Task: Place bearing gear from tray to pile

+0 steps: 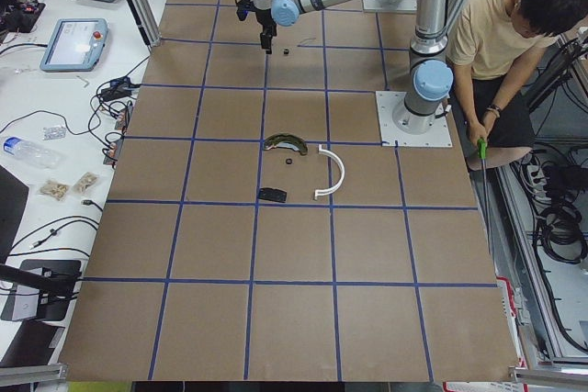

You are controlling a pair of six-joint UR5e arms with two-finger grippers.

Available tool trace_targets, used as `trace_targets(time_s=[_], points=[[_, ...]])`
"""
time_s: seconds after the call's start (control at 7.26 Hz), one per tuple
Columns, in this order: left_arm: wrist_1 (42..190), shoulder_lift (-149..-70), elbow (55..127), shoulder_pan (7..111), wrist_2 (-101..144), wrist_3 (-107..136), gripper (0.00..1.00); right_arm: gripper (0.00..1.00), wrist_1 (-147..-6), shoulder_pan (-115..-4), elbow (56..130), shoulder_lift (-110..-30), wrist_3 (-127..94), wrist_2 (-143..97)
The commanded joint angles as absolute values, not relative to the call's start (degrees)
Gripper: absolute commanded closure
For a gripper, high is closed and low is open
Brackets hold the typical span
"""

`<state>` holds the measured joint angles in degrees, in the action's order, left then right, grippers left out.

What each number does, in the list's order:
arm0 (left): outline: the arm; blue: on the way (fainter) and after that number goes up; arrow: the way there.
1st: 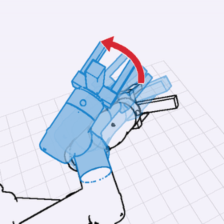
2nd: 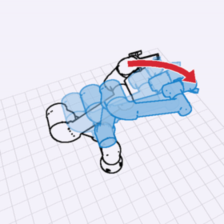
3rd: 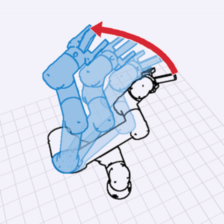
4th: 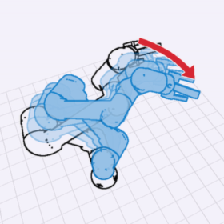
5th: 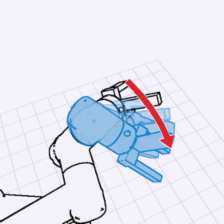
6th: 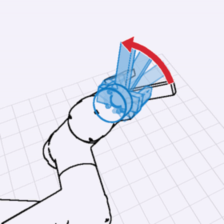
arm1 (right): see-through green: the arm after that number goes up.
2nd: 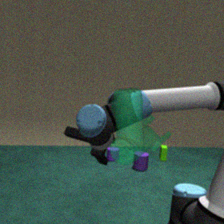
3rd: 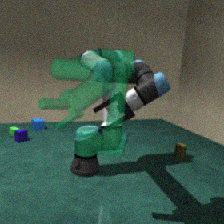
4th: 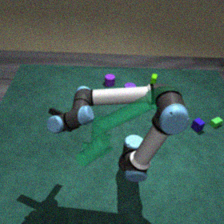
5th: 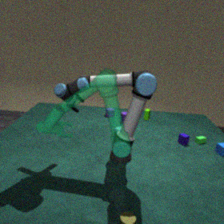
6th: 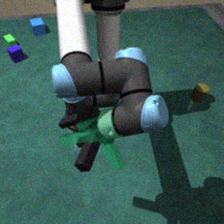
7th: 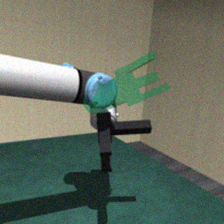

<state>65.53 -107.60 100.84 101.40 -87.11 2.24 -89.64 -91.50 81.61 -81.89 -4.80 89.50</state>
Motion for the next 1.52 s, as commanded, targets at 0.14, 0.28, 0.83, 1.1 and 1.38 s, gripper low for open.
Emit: trace_targets(time_s=[0.14, 0.28, 0.83, 1.1, 1.38], points=[[55.83, -112.31, 105.11, 107.22, -85.25, 8.7, 0.0, 0.0, -97.35, -91.14, 89.37, -86.4, -2.46, 92.71], [54.77, -113.72, 105.2, 108.18, -85.34, 9.75, 0.0, 0.0, -97.21, -91.14, 89.56, -85.44, -2.2, 92.99], [52.03, -116.98, 105.21, 109.51, -85.25, 10.81, 0.18, 0.0, -97.03, -90.88, 88.16, -85.16, -2.11, 92.99], [52.12, -116.98, 105.29, 109.51, -85.17, 10.72, 0.29, 0.0, -95.81, -90.97, 85.36, -84.99, -2.28, 92.02], [52.12, -116.98, 105.29, 109.51, -85.08, 10.72, 0.38, 0.0, -91.76, -90.79, 85.17, -85.17, -2.81, 90.71]])
